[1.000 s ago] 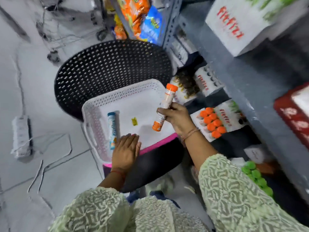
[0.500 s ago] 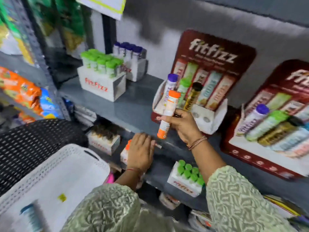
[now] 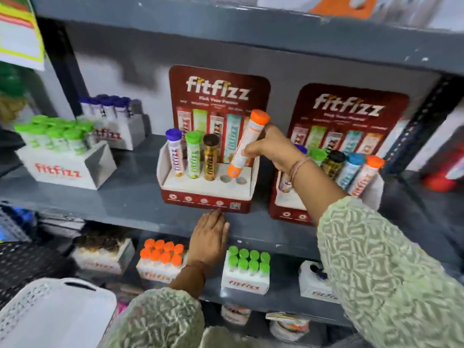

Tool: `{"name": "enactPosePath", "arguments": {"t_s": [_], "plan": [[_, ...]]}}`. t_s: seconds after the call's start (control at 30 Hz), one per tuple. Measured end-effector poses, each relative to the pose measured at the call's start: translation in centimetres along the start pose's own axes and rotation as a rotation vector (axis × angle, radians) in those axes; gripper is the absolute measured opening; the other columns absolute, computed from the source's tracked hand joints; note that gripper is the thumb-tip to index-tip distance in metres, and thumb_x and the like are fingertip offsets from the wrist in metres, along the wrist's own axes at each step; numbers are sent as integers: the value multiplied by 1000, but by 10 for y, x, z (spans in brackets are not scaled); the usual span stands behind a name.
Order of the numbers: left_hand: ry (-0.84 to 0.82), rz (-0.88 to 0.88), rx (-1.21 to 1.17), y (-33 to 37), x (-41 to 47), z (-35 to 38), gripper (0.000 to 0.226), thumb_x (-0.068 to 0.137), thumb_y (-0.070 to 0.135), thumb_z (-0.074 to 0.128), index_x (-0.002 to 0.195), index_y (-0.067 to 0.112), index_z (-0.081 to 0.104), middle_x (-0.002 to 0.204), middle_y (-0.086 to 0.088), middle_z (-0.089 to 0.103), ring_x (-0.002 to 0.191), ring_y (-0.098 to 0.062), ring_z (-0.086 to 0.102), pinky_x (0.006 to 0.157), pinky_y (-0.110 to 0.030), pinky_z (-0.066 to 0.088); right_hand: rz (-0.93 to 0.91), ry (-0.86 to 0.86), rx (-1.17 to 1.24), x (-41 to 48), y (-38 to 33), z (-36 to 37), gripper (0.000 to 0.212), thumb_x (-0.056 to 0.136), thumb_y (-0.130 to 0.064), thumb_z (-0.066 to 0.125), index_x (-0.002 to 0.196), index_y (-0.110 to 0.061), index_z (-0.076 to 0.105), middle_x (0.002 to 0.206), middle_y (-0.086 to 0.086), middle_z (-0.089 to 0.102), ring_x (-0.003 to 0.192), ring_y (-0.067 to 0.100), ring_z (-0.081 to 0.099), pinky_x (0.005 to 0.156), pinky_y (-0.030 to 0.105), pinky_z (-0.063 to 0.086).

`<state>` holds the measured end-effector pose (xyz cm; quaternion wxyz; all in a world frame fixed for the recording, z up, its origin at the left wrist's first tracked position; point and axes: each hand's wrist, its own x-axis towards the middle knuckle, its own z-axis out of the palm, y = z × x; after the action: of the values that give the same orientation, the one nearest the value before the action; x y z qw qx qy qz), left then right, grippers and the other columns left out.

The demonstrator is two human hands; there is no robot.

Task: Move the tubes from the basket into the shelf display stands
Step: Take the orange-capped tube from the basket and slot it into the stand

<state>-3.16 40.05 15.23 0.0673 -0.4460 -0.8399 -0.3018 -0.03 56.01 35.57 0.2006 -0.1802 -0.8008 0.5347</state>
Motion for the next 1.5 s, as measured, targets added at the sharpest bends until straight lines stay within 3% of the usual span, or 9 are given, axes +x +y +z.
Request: {"name": "enactPosePath", "arguments": {"t_s": [0.13, 0.23, 0.33, 0.4, 0.47, 0.63, 0.83, 1.0, 1.5], "plan": [[-13, -16, 11, 1, 2, -1, 55, 95, 33, 26, 102, -5, 65, 108, -25, 65, 99, -39, 60, 92, -43, 44, 26, -78, -141, 9, -9, -9, 80, 63, 16, 63, 130, -19, 35, 100, 6, 60, 91, 24, 60, 56, 31, 54], [-32, -12, 14, 4, 1, -4, 55, 95, 32, 25, 103, -5, 65, 109, -26, 64, 102, -39, 59, 97, -39, 36, -9, -103, -221, 10, -16, -13, 103, 63, 9, 70, 140, -35, 19, 124, 4, 55, 104, 21, 58, 56, 33, 58], [-48, -2, 33, 3, 0, -7, 60, 96, 35, 20, 105, -5, 64, 110, -25, 65, 103, -38, 59, 97, -41, 39, -82, -26, -324, 11, -19, -13, 82, 64, -2, 76, 132, -24, 37, 124, 5, 58, 107, 22, 60, 54, 25, 55], [-66, 0, 44, 2, 1, -8, 54, 93, 31, 26, 105, -6, 64, 110, -25, 64, 103, -39, 59, 93, -52, 40, -109, 65, -307, 12, -16, -12, 57, 63, -9, 79, 113, -18, 52, 114, 5, 64, 100, 20, 62, 74, 30, 56], [-79, 6, 52, 2, 1, -8, 53, 93, 29, 27, 105, -7, 64, 110, -26, 64, 103, -39, 59, 92, -54, 39, -117, 105, -360, 11, -13, -11, 42, 63, -14, 80, 94, -21, 53, 101, 1, 63, 91, 15, 60, 81, 29, 51], [-118, 30, 48, -1, 1, -11, 54, 92, 30, 27, 107, -8, 62, 111, -27, 63, 105, -40, 58, 96, -51, 36, -128, 114, -399, 8, -7, -5, 48, 66, -14, 79, 104, -15, 49, 106, -1, 55, 92, 15, 56, 76, 29, 51], [-160, 74, 106, -3, 0, -12, 70, 87, 40, 8, 129, -2, 45, 137, -20, 45, 129, -31, 36, 107, -33, 11, -55, 45, -487, 8, -13, -6, 49, 73, -12, 74, 118, -9, 55, 122, 10, 60, 89, 18, 60, 68, 29, 56], [-165, 75, 147, -2, -3, -13, 79, 82, 45, -5, 138, 4, 33, 146, -12, 32, 136, -22, 22, 108, -25, 0, -59, 111, -530, 7, -12, -2, 48, 75, -17, 72, 118, -10, 55, 127, 10, 59, 110, 27, 59, 92, 43, 53], [-155, 101, 158, -5, -2, -12, 76, 84, 45, -4, 139, 5, 29, 147, -11, 29, 137, -21, 19, 108, -25, -1, -100, 121, -533, 2, -1, 3, 47, 76, -22, 72, 118, -13, 54, 128, 8, 59, 114, 25, 58, 96, 41, 49]]}}
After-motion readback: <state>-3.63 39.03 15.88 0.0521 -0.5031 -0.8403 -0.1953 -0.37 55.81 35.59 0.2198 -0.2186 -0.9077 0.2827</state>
